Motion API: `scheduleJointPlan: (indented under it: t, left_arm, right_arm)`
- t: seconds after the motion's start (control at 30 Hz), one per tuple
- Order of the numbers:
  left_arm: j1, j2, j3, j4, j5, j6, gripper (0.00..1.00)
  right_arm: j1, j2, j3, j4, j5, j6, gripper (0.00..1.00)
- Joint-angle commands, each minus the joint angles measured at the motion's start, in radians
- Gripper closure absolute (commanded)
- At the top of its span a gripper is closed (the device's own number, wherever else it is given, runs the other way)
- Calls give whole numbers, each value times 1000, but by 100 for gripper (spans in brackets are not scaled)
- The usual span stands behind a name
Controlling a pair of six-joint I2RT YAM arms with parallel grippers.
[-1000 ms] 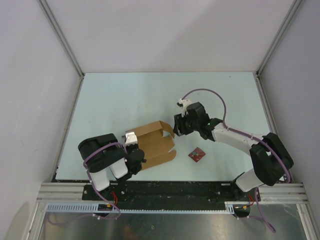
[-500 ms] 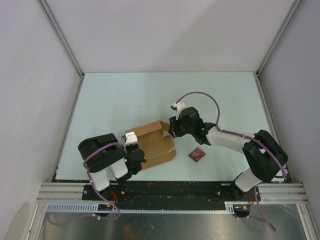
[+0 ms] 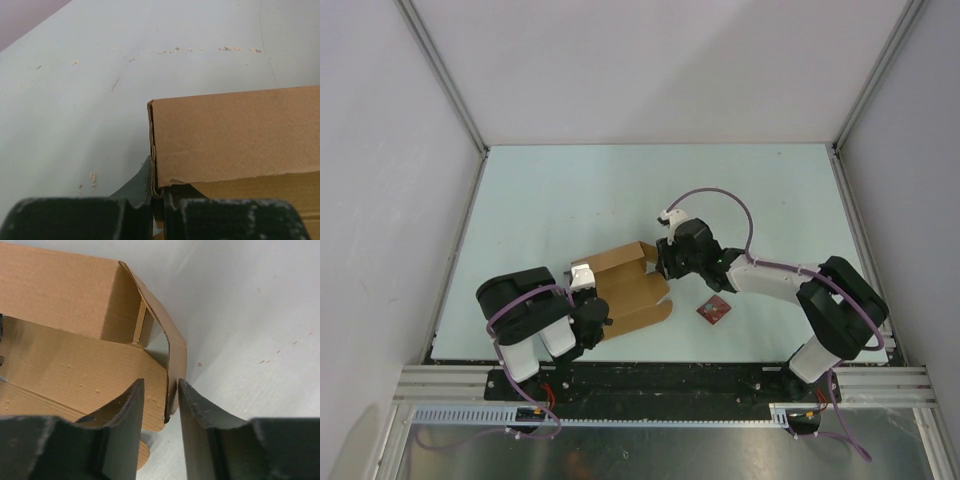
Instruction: Fold the paper box
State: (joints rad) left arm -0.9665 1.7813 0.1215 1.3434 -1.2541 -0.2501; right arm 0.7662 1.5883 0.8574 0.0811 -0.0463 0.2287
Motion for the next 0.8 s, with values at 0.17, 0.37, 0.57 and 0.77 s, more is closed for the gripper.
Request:
scheduleJointPlan:
  t: [0.17, 0.37, 0.57, 0.77]
  left_arm:
    - [-11, 10, 3, 329, -18, 28, 100]
    - [-11, 9, 3, 329, -18, 29, 100]
    - [-12, 12, 6, 330, -16, 31, 100]
    - [-15, 12, 7, 329, -18, 31, 100]
  right_arm:
    - [-18, 9, 5, 28, 34, 27, 83]
    - [-36, -1, 41, 14, 17, -2, 89]
    - [-15, 36, 138, -75, 29, -52, 90]
    - [2, 33, 181, -149, 45, -62, 90]
